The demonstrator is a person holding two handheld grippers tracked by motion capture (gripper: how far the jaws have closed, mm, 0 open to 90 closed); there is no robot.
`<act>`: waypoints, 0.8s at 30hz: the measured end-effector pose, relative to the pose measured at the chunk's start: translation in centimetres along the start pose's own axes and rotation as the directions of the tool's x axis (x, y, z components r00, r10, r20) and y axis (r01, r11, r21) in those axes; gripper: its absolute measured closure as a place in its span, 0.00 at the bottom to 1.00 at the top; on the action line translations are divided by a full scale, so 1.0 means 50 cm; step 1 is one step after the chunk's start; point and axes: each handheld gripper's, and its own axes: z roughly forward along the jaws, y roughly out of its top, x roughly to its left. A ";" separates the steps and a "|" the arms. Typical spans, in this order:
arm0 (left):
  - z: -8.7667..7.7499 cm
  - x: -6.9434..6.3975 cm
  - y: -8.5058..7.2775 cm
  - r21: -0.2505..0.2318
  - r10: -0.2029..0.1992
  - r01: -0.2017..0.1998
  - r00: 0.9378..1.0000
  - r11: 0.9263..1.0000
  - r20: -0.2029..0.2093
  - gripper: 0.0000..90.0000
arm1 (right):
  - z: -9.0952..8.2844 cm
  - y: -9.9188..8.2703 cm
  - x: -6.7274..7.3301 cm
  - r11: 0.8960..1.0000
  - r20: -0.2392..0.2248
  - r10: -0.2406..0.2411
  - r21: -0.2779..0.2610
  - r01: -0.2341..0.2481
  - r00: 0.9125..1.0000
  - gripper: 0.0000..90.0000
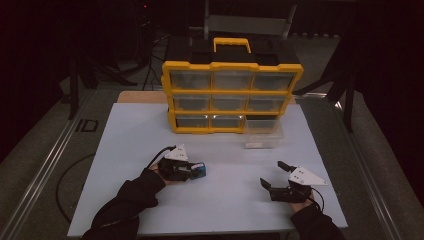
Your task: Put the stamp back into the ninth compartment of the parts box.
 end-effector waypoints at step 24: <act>-0.020 -0.017 0.079 0.010 0.073 -0.074 0.996 0.997 0.046 0.78 | -0.001 0.001 -0.002 1.000 -0.001 0.000 -0.006 0.000 1.000 0.11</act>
